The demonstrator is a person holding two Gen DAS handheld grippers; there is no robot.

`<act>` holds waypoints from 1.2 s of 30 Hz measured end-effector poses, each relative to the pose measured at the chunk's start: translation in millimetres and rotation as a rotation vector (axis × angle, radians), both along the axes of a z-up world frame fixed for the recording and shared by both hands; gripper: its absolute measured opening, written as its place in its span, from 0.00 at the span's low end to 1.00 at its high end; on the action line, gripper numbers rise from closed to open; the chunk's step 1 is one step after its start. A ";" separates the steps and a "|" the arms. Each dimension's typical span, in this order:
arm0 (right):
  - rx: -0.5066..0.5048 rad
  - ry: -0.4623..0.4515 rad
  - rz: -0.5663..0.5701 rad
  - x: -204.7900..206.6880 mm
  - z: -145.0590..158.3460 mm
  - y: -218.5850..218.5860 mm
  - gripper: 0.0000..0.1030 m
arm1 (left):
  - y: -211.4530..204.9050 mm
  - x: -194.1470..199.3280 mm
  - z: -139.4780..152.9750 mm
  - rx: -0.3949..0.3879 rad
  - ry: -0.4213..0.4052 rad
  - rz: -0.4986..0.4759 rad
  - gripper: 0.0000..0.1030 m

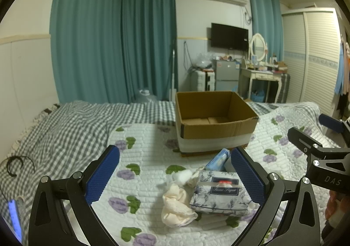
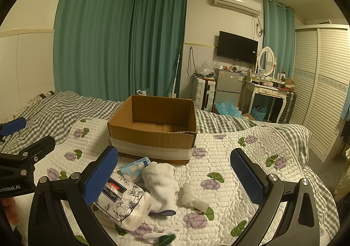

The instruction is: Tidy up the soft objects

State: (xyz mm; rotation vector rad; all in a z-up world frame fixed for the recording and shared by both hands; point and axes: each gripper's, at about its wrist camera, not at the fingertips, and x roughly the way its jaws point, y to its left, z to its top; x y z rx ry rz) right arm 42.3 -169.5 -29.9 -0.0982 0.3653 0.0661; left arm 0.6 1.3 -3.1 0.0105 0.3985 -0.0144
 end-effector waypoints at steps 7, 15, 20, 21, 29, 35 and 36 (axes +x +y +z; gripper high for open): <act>0.000 0.000 -0.001 0.1 -0.2 0.6 1.00 | -0.1 0.1 0.0 0.000 0.001 0.000 1.00; -0.002 0.002 0.001 -0.5 -0.7 -1.7 1.00 | -0.2 0.4 0.2 0.001 0.001 0.000 1.00; -0.003 0.003 0.001 -1.9 -0.4 1.3 1.00 | -0.3 0.5 0.4 0.002 0.001 0.000 1.00; -0.004 0.003 0.001 -2.2 -0.9 1.8 1.00 | -0.4 0.5 0.4 0.001 0.001 0.000 1.00; -0.006 0.012 0.000 -1.7 -6.6 3.0 1.00 | -0.1 -0.3 -0.5 0.003 0.001 0.001 1.00; -0.010 -0.016 0.005 -17.0 11.7 0.2 1.00 | 3.2 -14.1 10.6 -0.004 -0.018 0.005 1.00; -0.015 -0.016 0.005 -20.9 15.1 -1.1 1.00 | 4.0 -17.4 12.7 -0.001 -0.017 0.007 1.00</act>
